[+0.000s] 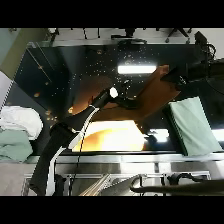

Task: Fold the shirts.

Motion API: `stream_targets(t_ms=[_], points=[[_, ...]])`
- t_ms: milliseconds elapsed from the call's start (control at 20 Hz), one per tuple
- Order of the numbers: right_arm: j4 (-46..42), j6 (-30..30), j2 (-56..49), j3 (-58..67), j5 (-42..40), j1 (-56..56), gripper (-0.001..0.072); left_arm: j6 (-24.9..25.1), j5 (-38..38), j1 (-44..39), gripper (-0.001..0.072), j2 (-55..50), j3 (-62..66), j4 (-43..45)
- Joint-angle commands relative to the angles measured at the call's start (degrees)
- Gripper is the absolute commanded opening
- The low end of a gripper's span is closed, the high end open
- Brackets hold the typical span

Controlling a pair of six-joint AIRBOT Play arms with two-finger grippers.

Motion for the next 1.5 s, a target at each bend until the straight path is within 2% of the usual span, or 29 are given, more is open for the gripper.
stream_targets(t_ms=[0, 200, 400, 550, 650, 750, 800, 850, 900, 950, 1200, 1300, 1350, 1450], points=[[0.0, 0.9, -0.3, 0.0, 0.6, 0.1, 0.0022, 0.0, -10.1, 2.8, 0.0017, 2.6, 5.0, -4.2], [0.0, 1.1, -1.2, -0.7, -1.8, 2.6, 0.0021, 5.6, -18.5, 12.2, 0.0016, 15.3, 4.0, -15.8], [0.0, 2.4, -3.2, -3.2, -11.5, 12.1, 0.0022, 12.5, -20.7, 24.5, 0.0016, 30.3, -0.5, -36.4], [0.0, 2.4, -6.6, -4.4, -24.5, 24.1, 0.0022, 12.7, -25.0, 32.9, 0.0017, 37.7, -0.5, -43.5], [0.0, 2.2, -11.1, -4.4, -35.4, 33.4, 0.0022, 13.0, -26.9, 36.7, 0.0016, 41.7, -0.5, -42.9], [0.0, -0.4, -17.6, -4.4, -48.5, 42.8, 0.003, 14.6, -28.9, 39.3, 0.0017, 44.7, -0.5, -42.9], [0.2, -1.9, -21.6, -4.4, -56.2, 47.5, 0.0088, 15.2, -29.8, 40.0, 0.0016, 45.7, -0.5, -42.9], [2.0, -3.1, -25.0, -4.3, -63.5, 51.3, 0.0246, 15.6, -30.8, 40.4, 0.0016, 46.5, -0.5, -42.9], [5.2, -5.5, -27.6, -4.2, -68.9, 54.3, 0.0486, 15.7, -31.7, 40.4, 0.0016, 47.2, -0.5, -42.9], [6.1, -8.9, -28.7, -3.8, -69.8, 55.4, 0.0604, 15.7, -32.0, 40.4, 0.0016, 47.6, -0.5, -42.9], [5.9, -9.3, -20.9, -3.7, -54.7, 46.1, 0.0599, 17.6, -31.7, 40.5, 0.0016, 48.4, -0.5, -43.0], [2.3, -9.2, -17.0, -3.7, -47.7, 39.3, 0.0599, 17.6, -31.6, 40.5, 0.0016, 48.4, -0.5, -43.1], [-0.8, -7.5, -15.3, -3.7, -43.4, 35.1, 0.0599, 17.6, -31.6, 40.5, 0.0017, 48.4, -0.5, -43.1], [-6.8, -0.3, -13.2, -3.7, -33.8, 26.4, 0.0601, 17.6, -31.8, 40.5, 0.0017, 48.4, -0.5, -43.1]])
